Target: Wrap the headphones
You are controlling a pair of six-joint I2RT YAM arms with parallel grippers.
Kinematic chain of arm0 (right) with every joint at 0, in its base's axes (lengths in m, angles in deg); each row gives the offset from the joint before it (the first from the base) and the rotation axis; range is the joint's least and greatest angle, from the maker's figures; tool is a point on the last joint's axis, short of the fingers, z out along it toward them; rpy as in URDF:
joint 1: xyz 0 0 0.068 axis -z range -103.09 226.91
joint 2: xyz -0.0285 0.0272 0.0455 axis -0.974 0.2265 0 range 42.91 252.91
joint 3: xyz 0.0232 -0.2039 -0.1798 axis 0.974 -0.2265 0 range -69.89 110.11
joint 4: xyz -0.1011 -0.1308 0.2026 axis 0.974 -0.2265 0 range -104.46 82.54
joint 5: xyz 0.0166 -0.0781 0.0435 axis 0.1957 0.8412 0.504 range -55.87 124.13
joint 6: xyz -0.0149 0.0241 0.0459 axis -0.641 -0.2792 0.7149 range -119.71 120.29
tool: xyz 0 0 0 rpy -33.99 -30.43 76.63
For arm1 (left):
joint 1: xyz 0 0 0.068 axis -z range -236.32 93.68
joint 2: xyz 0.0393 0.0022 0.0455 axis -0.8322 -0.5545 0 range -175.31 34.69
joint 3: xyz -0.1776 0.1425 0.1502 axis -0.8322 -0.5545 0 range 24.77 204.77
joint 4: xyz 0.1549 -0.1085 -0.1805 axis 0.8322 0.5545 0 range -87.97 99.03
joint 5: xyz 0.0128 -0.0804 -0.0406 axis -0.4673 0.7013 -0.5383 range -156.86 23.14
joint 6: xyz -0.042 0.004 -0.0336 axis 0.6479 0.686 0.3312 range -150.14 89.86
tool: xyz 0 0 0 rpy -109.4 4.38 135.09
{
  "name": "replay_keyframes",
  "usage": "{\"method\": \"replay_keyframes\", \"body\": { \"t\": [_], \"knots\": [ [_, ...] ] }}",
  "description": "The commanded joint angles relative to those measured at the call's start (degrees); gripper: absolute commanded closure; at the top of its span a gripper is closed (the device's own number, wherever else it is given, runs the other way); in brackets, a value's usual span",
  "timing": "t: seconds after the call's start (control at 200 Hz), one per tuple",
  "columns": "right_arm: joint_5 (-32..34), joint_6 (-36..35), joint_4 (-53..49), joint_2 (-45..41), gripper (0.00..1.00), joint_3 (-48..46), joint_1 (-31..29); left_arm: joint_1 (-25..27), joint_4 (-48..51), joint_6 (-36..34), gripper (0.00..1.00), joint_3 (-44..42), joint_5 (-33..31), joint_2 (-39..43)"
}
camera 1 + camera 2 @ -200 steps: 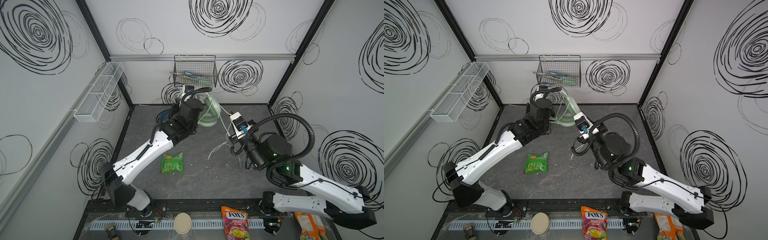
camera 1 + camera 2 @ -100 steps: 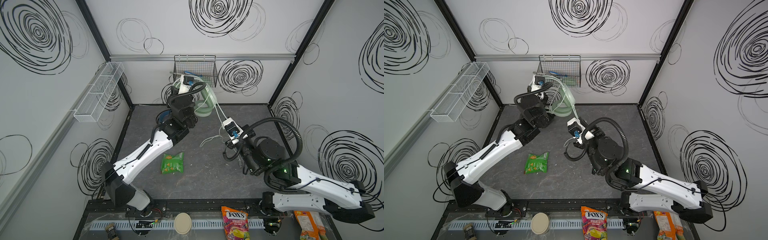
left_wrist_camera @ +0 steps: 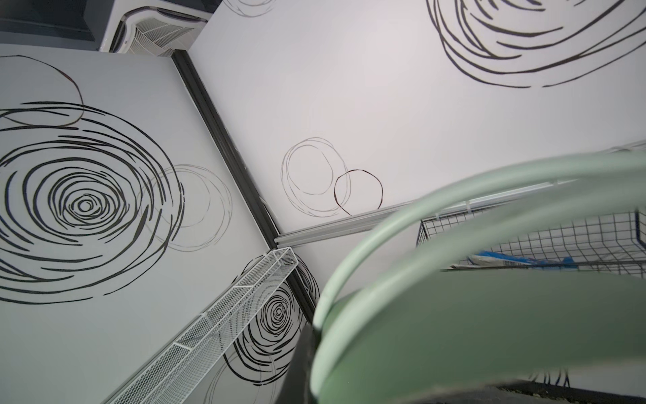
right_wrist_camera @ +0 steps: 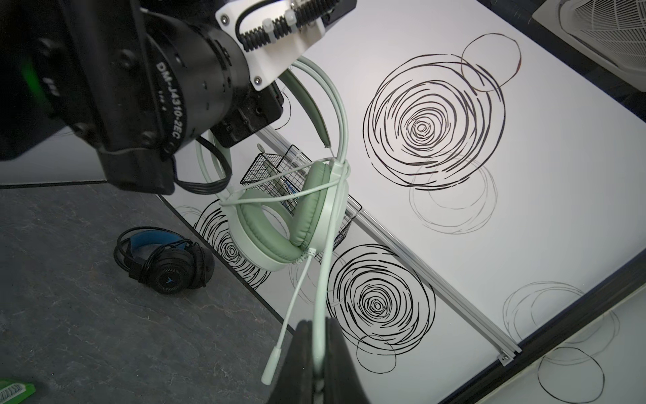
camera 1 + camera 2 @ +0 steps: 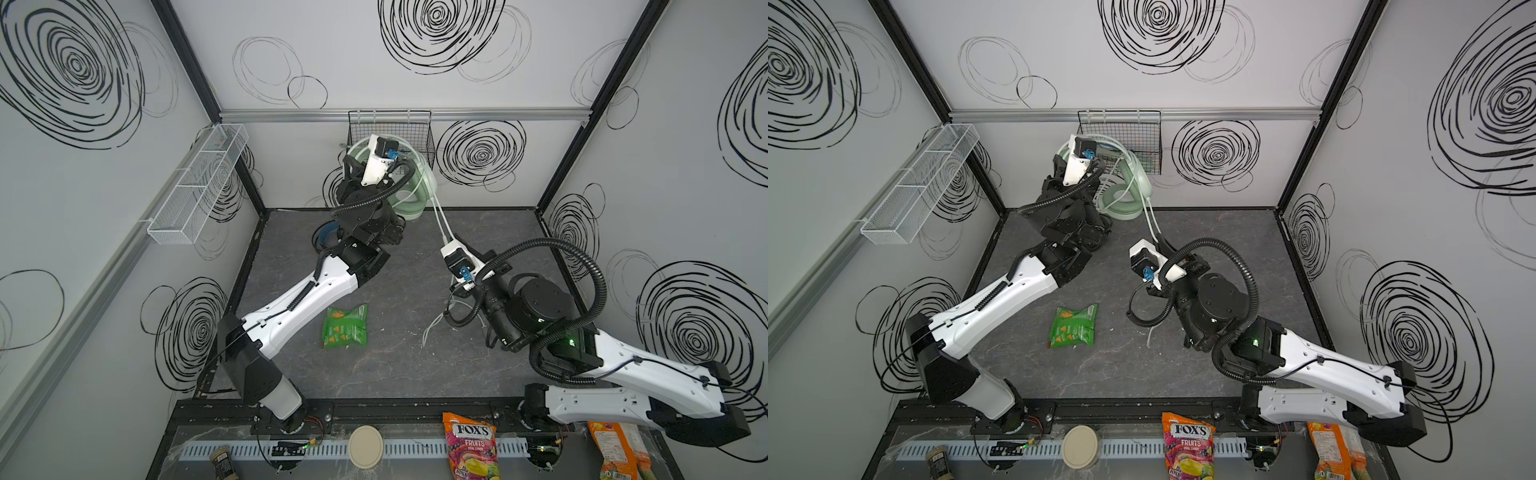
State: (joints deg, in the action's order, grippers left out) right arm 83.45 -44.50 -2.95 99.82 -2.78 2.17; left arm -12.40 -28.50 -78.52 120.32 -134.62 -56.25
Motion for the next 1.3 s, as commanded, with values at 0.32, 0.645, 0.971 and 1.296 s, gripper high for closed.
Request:
{"method": "replay_keyframes", "body": {
  "t": [0.32,0.645,0.971,1.296],
  "knots": [
    [-5.1,8.3,8.4,2.1,0.90,-0.3,-1.8,0.1,48.0,58.3,1.00,14.2,12.5,3.9],
    [-6.5,13.8,12.5,0.3,0.89,-6.0,1.0,-1.2,59.4,78.4,1.00,15.6,28.0,6.1],
    [-9.2,20.4,12.0,-3.5,0.85,-12.8,2.9,-5.3,59.8,85.2,1.00,14.4,37.0,8.2],
    [-19.9,37.8,11.4,-7.8,0.78,-17.2,14.7,-6.2,60.5,89.8,1.00,17.3,44.4,7.5]
  ]
}}
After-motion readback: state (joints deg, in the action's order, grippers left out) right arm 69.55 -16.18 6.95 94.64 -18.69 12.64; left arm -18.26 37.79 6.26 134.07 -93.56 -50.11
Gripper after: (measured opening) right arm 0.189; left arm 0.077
